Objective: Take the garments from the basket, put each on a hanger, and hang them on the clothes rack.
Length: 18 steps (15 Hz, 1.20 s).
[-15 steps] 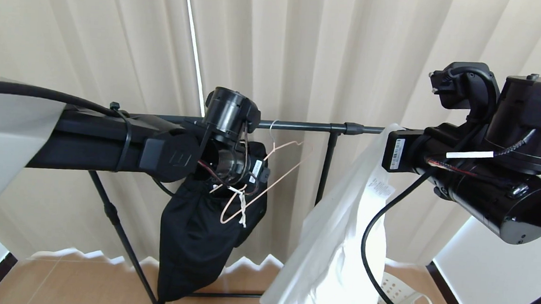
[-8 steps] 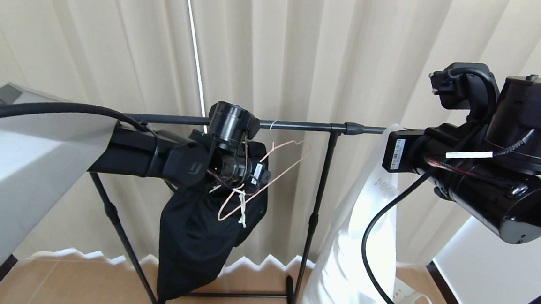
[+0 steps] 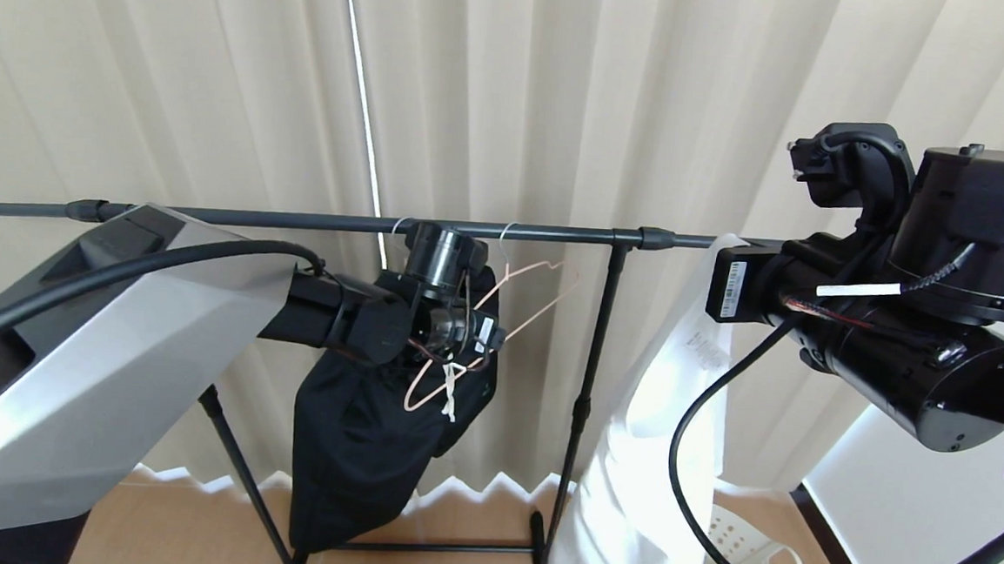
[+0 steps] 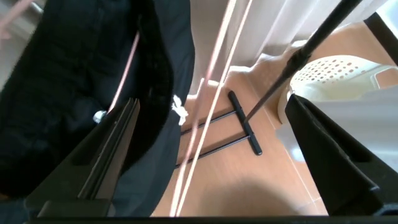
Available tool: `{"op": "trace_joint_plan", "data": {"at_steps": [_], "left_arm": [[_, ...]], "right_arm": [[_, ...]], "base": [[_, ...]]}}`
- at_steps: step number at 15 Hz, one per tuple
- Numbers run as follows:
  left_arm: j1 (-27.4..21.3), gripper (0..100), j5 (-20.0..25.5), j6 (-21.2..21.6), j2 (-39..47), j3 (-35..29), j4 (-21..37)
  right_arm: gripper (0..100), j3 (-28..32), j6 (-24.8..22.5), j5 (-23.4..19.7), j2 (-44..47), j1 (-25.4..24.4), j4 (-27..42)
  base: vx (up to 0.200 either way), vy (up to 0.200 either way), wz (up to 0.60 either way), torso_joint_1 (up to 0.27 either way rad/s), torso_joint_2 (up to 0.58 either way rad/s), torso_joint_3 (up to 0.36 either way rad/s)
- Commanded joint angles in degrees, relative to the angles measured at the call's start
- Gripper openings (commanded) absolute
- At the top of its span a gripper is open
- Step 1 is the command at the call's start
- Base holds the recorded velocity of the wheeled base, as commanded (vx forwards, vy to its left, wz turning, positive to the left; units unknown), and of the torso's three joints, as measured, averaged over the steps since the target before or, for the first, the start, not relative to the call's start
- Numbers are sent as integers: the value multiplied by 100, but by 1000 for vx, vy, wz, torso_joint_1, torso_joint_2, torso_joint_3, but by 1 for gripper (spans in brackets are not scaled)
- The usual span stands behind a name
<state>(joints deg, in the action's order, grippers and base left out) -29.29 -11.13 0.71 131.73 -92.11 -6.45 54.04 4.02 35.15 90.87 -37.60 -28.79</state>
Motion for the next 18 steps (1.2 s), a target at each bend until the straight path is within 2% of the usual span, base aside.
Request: {"op": "trace_joint_plan", "data": {"at_steps": [1, 5, 18], "left_arm": [[20, 100, -21, 0, 371, -272, -111], [64, 100, -30, -9, 661, -676, -120], [73, 100, -30, -36, 1039, -852, -129]], "right_arm": [[0, 10, -16, 1, 27, 59, -12], [0, 1, -68, -17, 19, 68, -12], [0, -25, -77, -17, 10, 68, -12]], "base": [[0, 0, 0, 0, 0, 0], [0, 0, 0, 0, 0, 0], [0, 0, 0, 0, 0, 0]]}}
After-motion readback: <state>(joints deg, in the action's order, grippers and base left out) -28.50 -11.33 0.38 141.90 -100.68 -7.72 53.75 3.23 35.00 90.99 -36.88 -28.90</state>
